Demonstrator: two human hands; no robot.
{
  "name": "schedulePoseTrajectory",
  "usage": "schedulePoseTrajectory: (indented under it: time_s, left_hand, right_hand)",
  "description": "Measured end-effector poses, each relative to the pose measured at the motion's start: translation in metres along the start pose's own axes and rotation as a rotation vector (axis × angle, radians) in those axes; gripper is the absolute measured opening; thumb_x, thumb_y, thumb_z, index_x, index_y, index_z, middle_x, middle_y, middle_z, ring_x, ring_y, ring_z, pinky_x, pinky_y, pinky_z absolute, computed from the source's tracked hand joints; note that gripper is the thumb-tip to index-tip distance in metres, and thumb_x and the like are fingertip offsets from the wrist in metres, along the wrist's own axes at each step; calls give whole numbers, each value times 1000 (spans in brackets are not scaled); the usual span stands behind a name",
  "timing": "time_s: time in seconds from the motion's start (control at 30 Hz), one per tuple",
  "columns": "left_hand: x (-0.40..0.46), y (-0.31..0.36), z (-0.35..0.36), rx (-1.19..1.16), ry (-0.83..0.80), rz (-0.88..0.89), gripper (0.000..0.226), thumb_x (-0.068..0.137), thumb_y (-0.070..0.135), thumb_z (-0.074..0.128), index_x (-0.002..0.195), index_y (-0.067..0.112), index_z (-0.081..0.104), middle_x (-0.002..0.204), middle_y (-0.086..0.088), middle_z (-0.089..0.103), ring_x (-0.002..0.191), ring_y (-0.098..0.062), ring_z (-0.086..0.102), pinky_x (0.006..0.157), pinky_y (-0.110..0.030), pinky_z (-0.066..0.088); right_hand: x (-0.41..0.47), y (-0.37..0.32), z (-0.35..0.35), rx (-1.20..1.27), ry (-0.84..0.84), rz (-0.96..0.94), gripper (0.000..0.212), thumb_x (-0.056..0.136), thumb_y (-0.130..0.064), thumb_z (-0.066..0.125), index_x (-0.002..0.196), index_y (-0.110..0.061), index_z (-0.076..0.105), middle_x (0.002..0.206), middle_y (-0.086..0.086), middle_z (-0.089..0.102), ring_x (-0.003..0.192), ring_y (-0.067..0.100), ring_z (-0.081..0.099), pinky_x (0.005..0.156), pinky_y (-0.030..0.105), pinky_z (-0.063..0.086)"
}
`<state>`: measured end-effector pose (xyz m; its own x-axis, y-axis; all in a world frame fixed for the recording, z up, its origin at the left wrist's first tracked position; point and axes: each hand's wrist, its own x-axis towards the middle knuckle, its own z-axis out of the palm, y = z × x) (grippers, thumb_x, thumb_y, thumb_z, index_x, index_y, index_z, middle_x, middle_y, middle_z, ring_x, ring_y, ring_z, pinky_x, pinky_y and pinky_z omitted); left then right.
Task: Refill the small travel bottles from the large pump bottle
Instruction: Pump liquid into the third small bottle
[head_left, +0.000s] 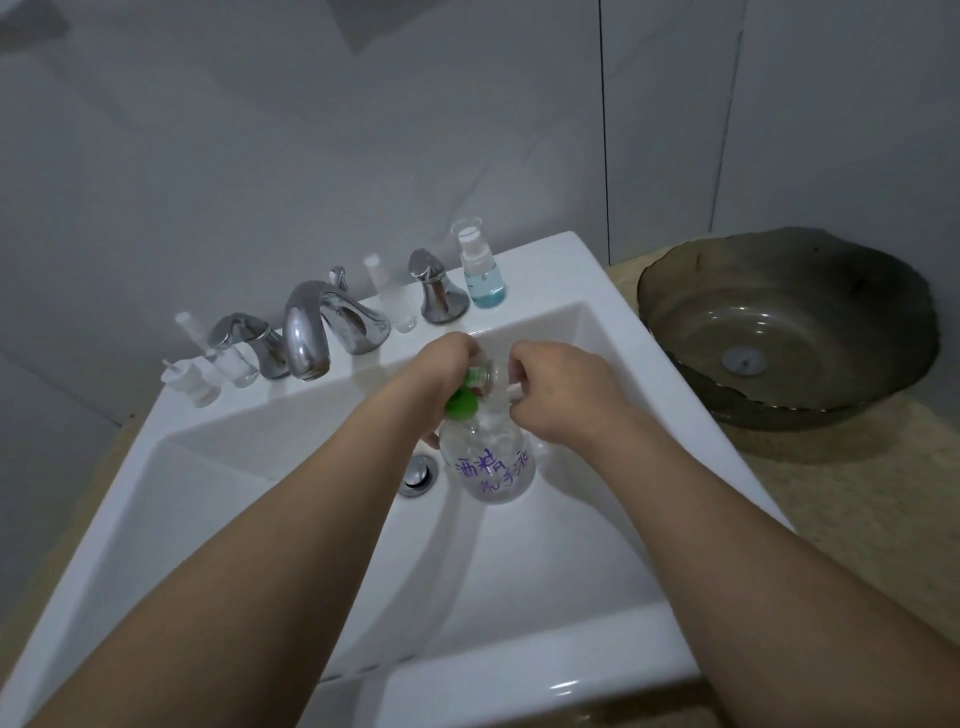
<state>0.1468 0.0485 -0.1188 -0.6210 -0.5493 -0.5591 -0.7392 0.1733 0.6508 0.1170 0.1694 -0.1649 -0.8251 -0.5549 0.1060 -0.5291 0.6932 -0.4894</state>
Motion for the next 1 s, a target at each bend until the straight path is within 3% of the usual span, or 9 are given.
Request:
schedulePoseTrajectory:
  time_s: [0.07,0.17,0.27,0.37,0.53,0.6,0.7,0.93,1.0]
  left_hand:
    - [-1,1,-5,-31,-32,6,18,86,35,48,89,18,56,89,-7,62,85,-27,55,89,-51,42]
    - [-3,3,-12,-22,-58,7,24,88,38,48,103,22,56,101,-6,62,97,-29,57,97,-63,33]
    - [-4,5,-13,12,-29,-1,20,89,37,47,98,21,54,112,-8,58,100,-31,55,99,-67,26]
    - [-2,4,-10,3,-5,-11,23,90,36,46,105,20,53,98,-6,57,86,-28,53,98,-70,27]
    - [0,3,-2,46,15,-37,24,93,31,44,78,13,50,82,-6,55,92,-30,53,98,-66,29]
    - [1,3,1,42,6,-37,23,93,31,44,86,11,53,81,-8,53,91,-29,50,97,-64,31]
    - [5,1,3,25,-17,-36,35,90,36,45,116,16,55,103,-12,60,106,-35,52,98,-69,29]
    - [5,-1,-1,4,-27,-21,40,85,43,46,116,19,57,109,-11,62,105,-35,56,97,-67,32]
    - [4,2,-6,17,-47,-14,40,86,45,48,119,22,55,100,-5,60,97,-29,57,100,-67,29]
  right_hand:
    - [0,-1,-1,20,12,-13,23,74,-20,63,88,-29,48,98,-4,62,94,23,58,73,30,41]
    - [0,-3,-2,56,49,-27,21,73,-22,64,90,-27,53,98,-5,63,92,21,58,76,31,45]
    - [0,-3,-2,58,66,-42,22,71,-21,64,91,-26,54,93,-6,61,89,22,58,74,31,46]
    - [1,-2,-1,56,69,-35,22,70,-19,63,86,-28,50,95,-5,62,90,22,58,73,31,45]
    - [2,2,2,6,11,-4,22,73,-20,62,84,-28,45,89,-8,56,92,22,57,69,28,37]
    - [2,4,2,-5,0,6,21,73,-20,62,83,-29,45,88,-8,55,92,22,57,69,29,39]
    - [2,3,2,-5,-10,8,22,73,-18,61,85,-29,46,91,-7,58,92,22,57,70,30,41]
    - [2,1,0,0,0,-16,24,73,-20,64,87,-29,46,95,-6,61,93,22,57,71,29,39]
    - [2,0,0,26,21,-25,23,72,-20,63,86,-29,46,96,-6,62,92,22,57,73,30,42]
